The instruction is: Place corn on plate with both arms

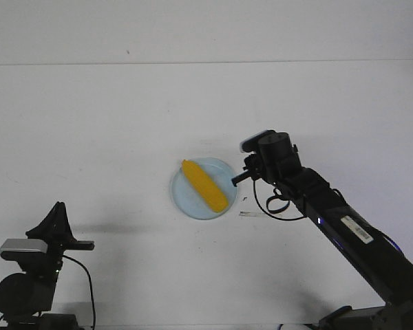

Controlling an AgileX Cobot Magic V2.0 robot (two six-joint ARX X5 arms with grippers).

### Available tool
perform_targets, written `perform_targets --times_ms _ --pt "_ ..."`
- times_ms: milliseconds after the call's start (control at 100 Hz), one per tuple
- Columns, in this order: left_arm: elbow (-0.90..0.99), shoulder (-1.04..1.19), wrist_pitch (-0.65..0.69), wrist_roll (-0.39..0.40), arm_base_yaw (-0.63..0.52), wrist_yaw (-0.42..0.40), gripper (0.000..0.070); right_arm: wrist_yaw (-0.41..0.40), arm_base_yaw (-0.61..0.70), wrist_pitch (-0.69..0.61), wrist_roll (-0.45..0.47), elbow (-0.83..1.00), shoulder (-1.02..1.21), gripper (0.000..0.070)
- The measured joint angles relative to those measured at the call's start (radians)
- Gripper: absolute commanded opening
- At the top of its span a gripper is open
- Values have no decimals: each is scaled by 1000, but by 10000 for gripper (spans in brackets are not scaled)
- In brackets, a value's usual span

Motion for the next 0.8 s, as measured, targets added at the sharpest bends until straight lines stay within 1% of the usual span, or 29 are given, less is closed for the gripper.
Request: perform_targets --times_ms 120,160,270,370,570,800 --pt "0 0 0 0 0 0 14 -61 -77 102 1 -127 -95 17" --pt "0 0 0 0 0 0 14 -68 -100 138 1 -161 -130 17" --pt "0 0 0 0 0 0 14 -69 -165 225 8 -241 -225 17" --pt "0 0 0 0 0 0 14 -64 -222 274 11 -312 -302 17" --pt "0 0 0 0 0 0 14 -61 -305 284 18 -447 -457 15" --pt "0 0 0 0 0 0 14 -60 -372 475 18 -652 -686 15"
